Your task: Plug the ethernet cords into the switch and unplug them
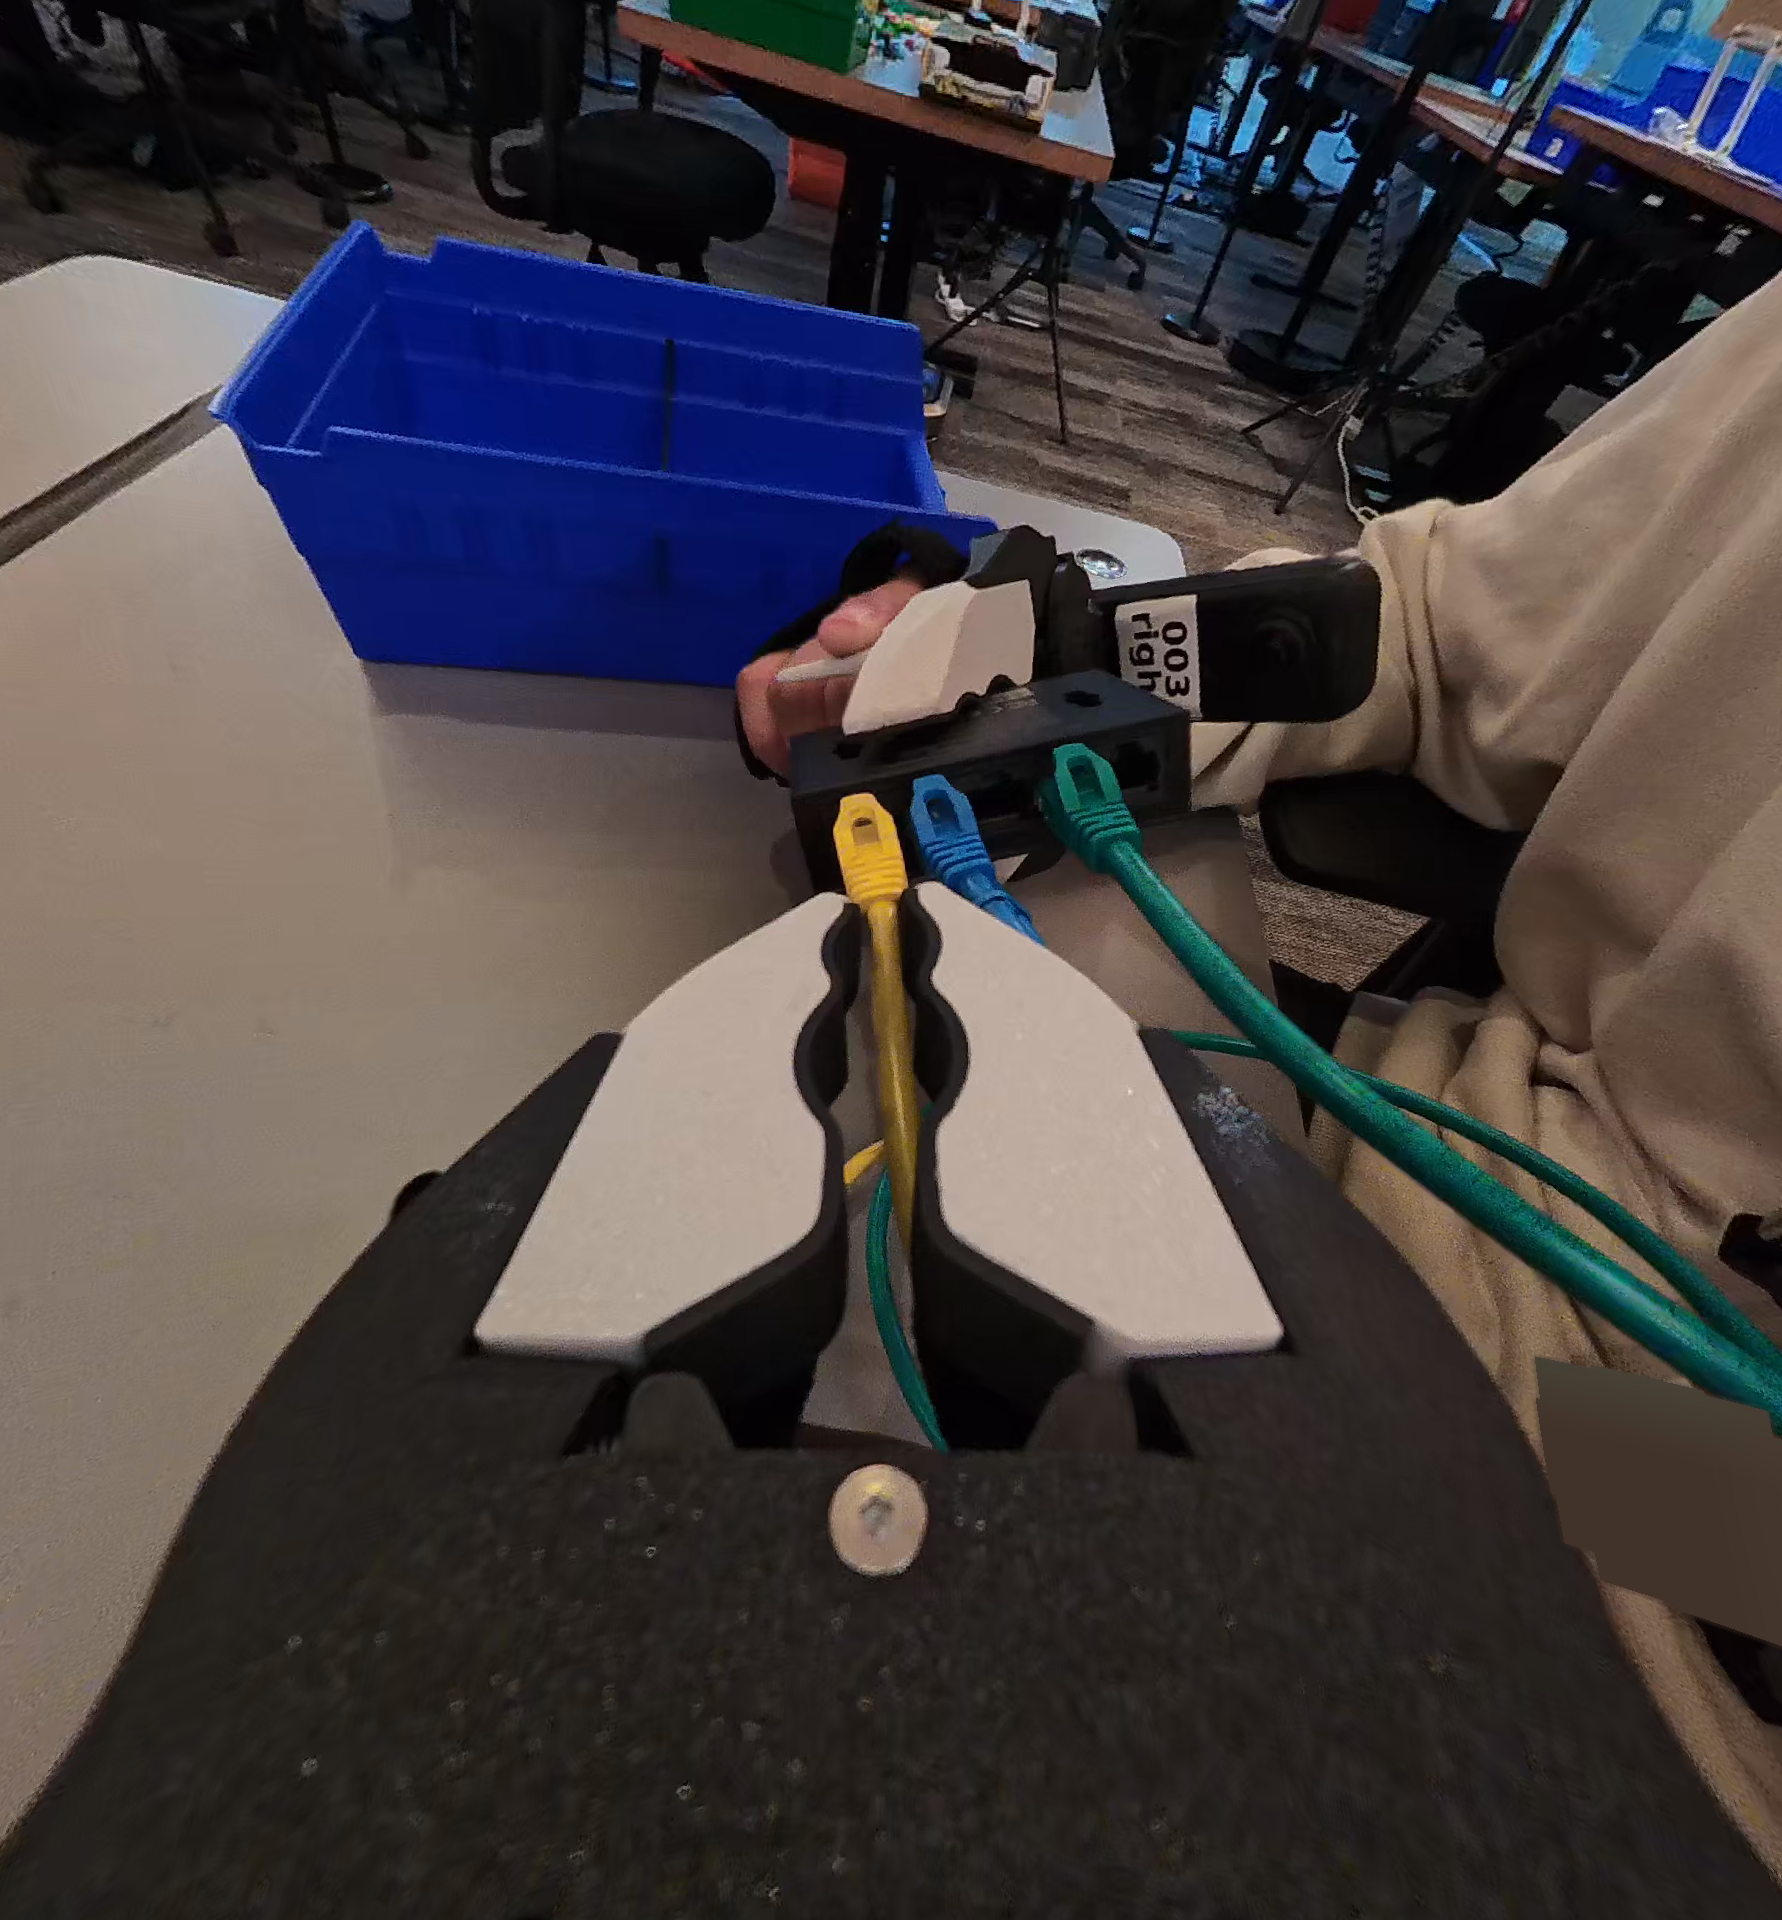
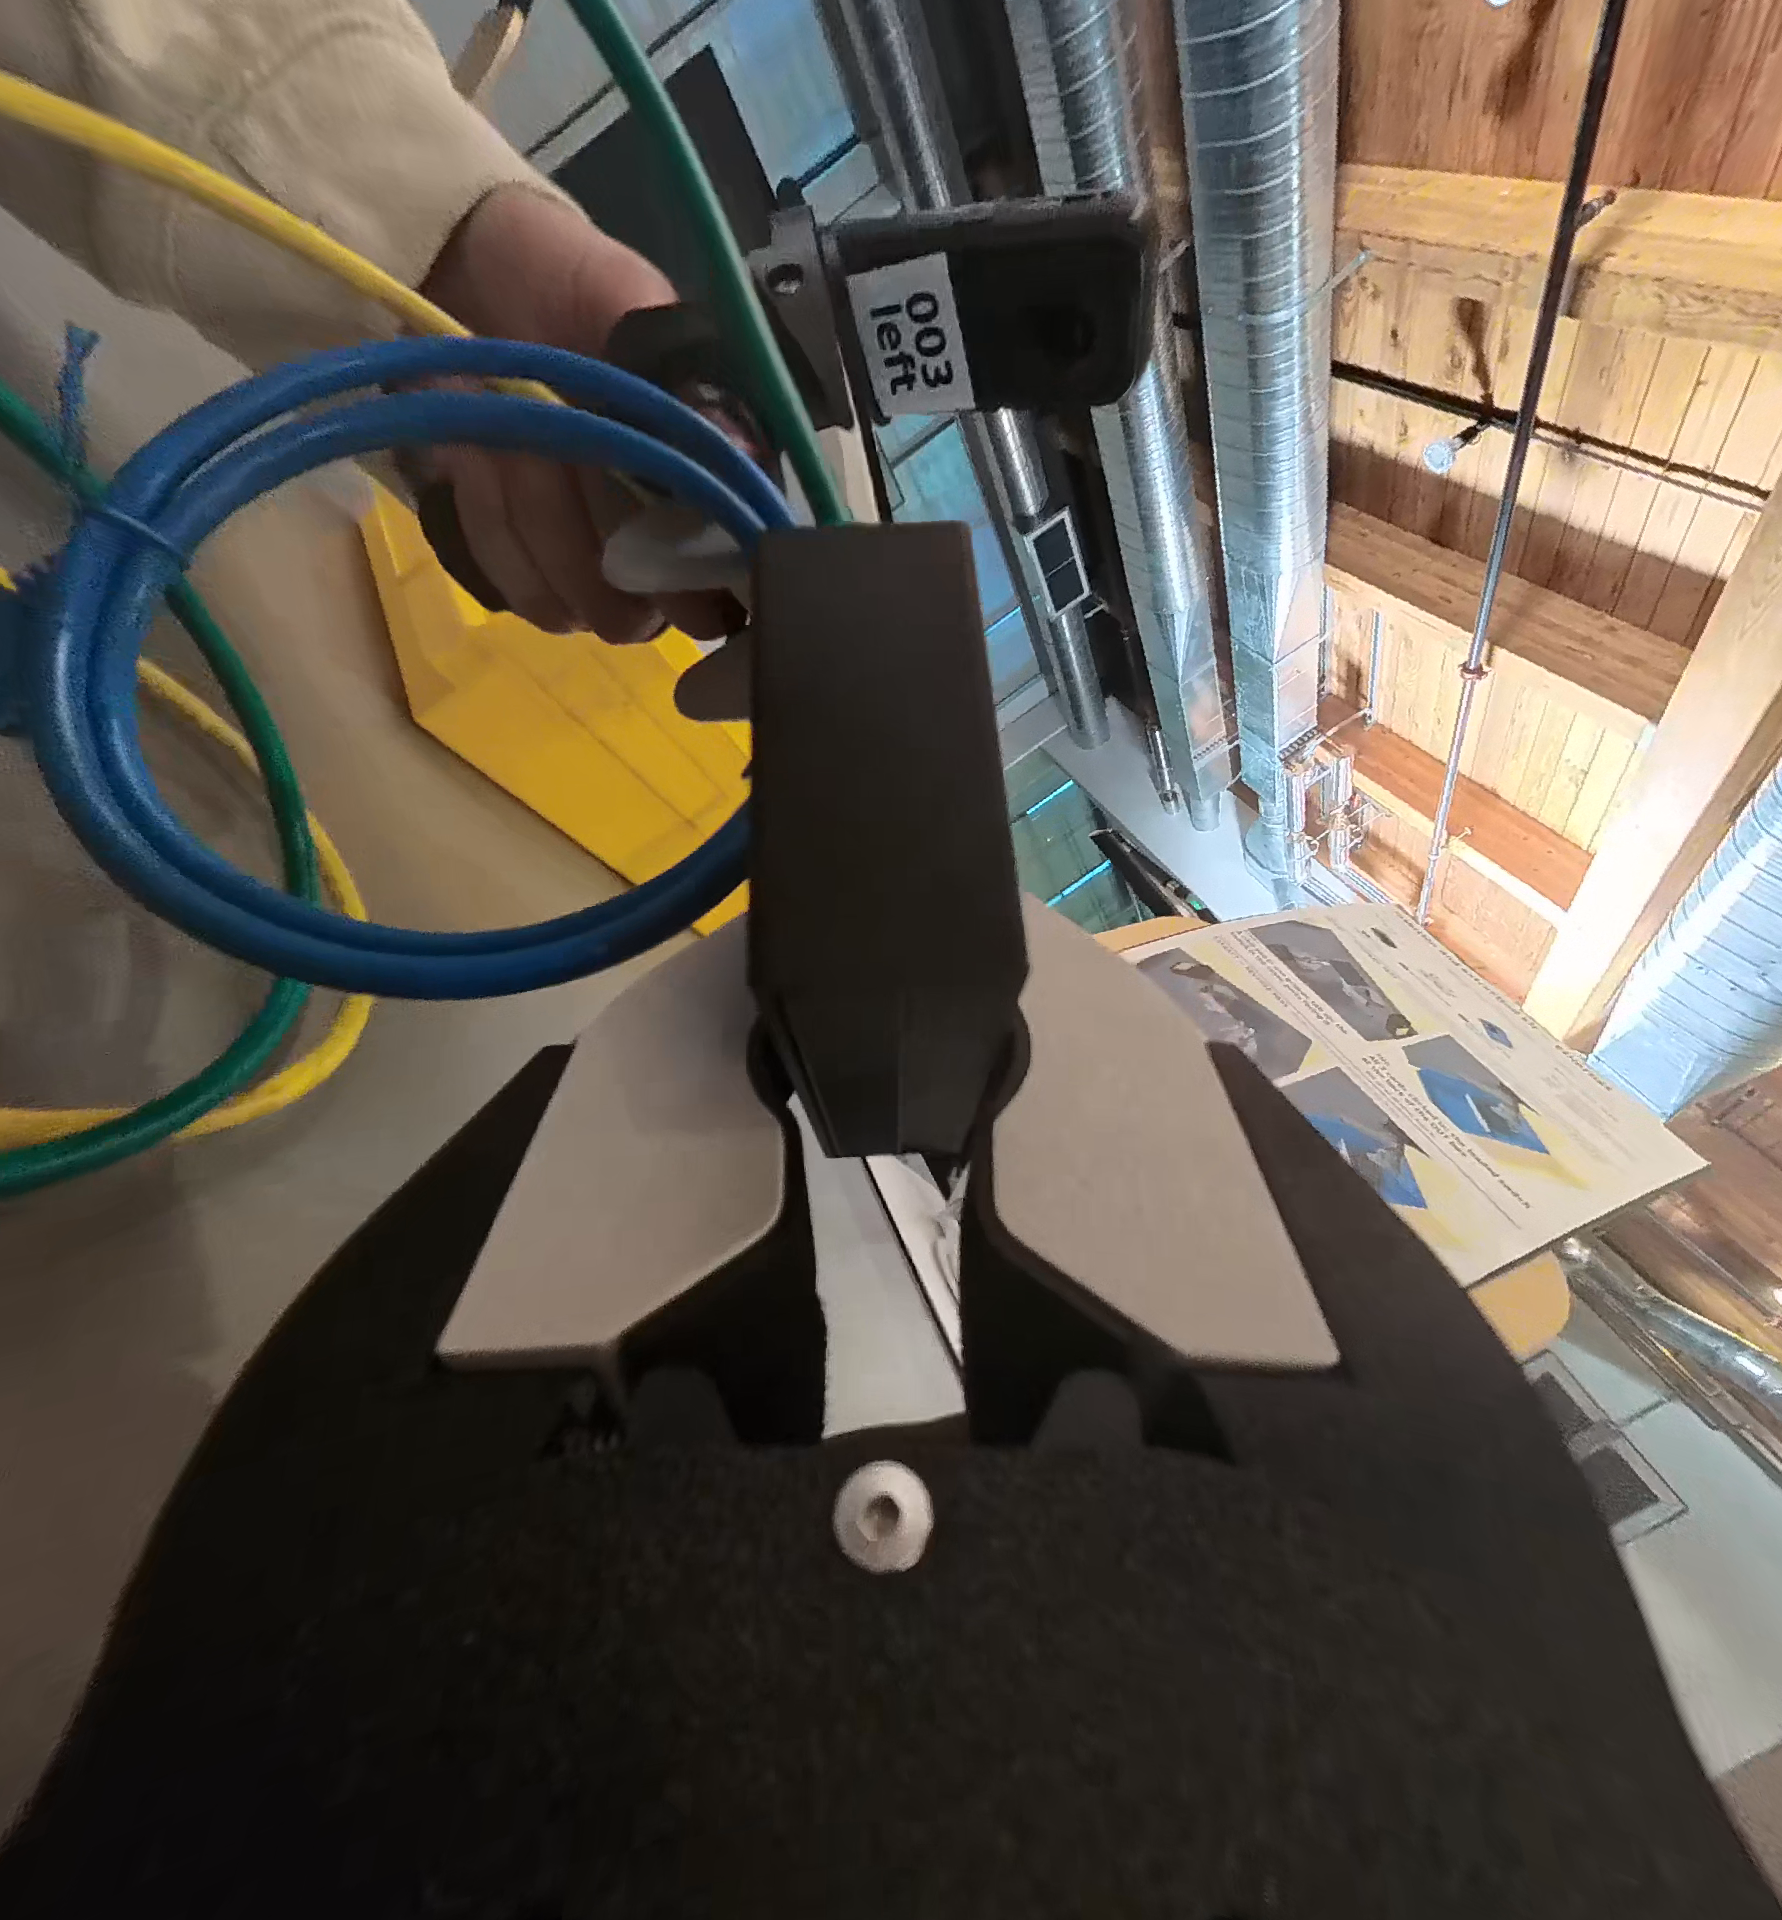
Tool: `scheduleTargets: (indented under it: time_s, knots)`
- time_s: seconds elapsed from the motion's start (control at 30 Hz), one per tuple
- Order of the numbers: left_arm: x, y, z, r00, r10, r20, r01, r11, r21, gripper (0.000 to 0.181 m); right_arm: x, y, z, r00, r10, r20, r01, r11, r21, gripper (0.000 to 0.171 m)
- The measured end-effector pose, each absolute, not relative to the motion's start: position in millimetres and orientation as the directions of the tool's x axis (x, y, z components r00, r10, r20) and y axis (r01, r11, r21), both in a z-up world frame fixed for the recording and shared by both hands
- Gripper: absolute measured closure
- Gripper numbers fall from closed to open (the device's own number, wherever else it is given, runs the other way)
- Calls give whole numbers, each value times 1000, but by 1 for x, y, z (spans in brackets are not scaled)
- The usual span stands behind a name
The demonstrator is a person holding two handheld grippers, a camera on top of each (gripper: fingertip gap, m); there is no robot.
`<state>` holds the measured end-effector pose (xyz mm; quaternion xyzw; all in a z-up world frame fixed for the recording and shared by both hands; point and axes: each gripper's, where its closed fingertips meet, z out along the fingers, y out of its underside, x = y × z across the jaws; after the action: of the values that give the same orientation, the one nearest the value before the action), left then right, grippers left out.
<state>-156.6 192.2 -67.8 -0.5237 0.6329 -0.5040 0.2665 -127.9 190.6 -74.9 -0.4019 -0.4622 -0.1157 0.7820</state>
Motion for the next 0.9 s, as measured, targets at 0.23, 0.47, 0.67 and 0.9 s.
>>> scheduleTargets:
  time_s: [0.23,0.47,0.67,0.9]
  knots:
    - [-157,181,-63,-358,-908,219,-374,-75,-924,174,-130,184,-72,543,201,815,521,681,-514,141]
    - [-157,178,-54,-369,-920,130,-390,26,-920,174,-127,189,-67,570,197,798,517,669,-534,140]
    - [-193,234,-44,-109,-994,-15,-491,67,-869,137,-133,194,-73,531,194,825,563,647,-514,140]
    - [-299,228,-85,277,-953,119,-300,-203,-932,144,-128,197,-74,527,202,826,581,623,-523,141]
